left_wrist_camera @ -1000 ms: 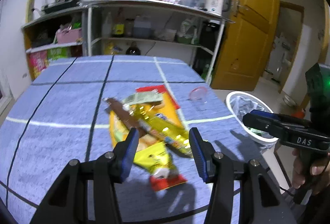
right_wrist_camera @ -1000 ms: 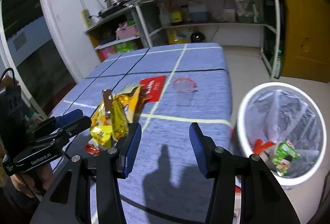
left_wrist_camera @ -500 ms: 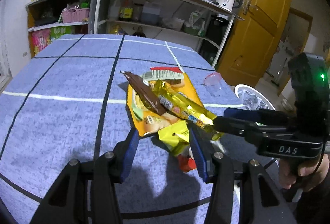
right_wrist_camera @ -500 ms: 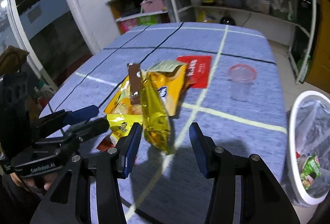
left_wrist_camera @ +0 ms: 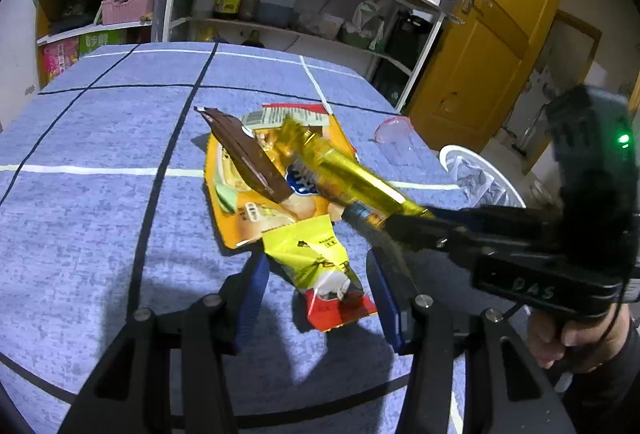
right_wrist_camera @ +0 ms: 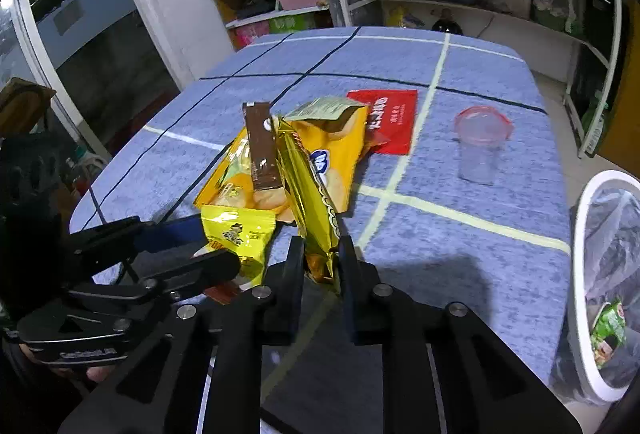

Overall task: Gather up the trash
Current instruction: 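Grasp the yellow wrapper with the left tool while the right tool grasps the gold wrapper, then carry the yellow and gold wrappers over the bin and open both tools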

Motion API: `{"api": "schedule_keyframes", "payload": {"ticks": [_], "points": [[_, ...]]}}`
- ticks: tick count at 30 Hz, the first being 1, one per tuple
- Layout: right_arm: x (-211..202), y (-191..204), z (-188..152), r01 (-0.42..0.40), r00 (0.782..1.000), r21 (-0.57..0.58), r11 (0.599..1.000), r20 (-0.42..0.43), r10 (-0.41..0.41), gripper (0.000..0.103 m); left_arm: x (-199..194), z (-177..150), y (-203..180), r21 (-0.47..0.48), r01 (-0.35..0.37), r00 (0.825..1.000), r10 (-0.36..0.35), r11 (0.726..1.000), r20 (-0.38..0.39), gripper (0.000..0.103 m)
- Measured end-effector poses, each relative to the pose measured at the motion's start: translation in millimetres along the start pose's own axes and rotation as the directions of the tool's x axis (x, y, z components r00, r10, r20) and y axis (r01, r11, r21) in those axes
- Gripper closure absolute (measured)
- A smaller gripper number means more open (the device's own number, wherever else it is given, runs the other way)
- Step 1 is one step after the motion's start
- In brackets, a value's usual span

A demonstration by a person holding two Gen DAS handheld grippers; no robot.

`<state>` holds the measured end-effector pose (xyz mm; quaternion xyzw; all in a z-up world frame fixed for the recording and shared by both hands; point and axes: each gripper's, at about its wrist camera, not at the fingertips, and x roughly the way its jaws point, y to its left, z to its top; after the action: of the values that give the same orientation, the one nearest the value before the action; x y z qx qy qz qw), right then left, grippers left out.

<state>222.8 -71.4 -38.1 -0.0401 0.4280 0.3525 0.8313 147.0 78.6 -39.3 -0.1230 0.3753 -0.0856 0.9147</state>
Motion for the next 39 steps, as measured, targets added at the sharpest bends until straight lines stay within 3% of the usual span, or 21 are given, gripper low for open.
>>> {"api": "schedule_keyframes", "payload": {"ticks": [1,3,9,20,29,39], "points": [[-3,-2,-1,0.003,1.000,0.004,1.000,0.007,-0.003,0.088,2,0,-2,0.004,-0.002,1.000,0.002,1.000,-0.004,0.051],[-8,-5,-2,0.006,1.000,0.012,1.000,0.017,-0.007,0.088,4,0,-6,0.018,-0.011,1.000,0.011,1.000,-0.009,0.064],[-21,-13,-5,0.024,0.999,0.022,0.999,0.038,-0.025,0.089,6,-2,-16,0.054,-0.039,0.999,0.039,0.998,-0.001,0.078],[-51,-34,-13,0.054,0.993,0.070,0.996,0.096,-0.061,0.089,-6,7,-37,0.088,-0.011,0.999,0.006,0.996,0.051,0.081],[-81,-69,-27,0.095,0.984,0.154,0.983,0.132,-0.116,0.089,6,28,-83,0.144,0.053,0.997,-0.061,0.988,0.053,0.081],[-128,-152,-57,0.236,0.945,0.351,0.906,0.135,-0.298,0.089,48,58,-165,0.273,0.138,0.989,-0.149,0.952,0.023,0.080]]}}
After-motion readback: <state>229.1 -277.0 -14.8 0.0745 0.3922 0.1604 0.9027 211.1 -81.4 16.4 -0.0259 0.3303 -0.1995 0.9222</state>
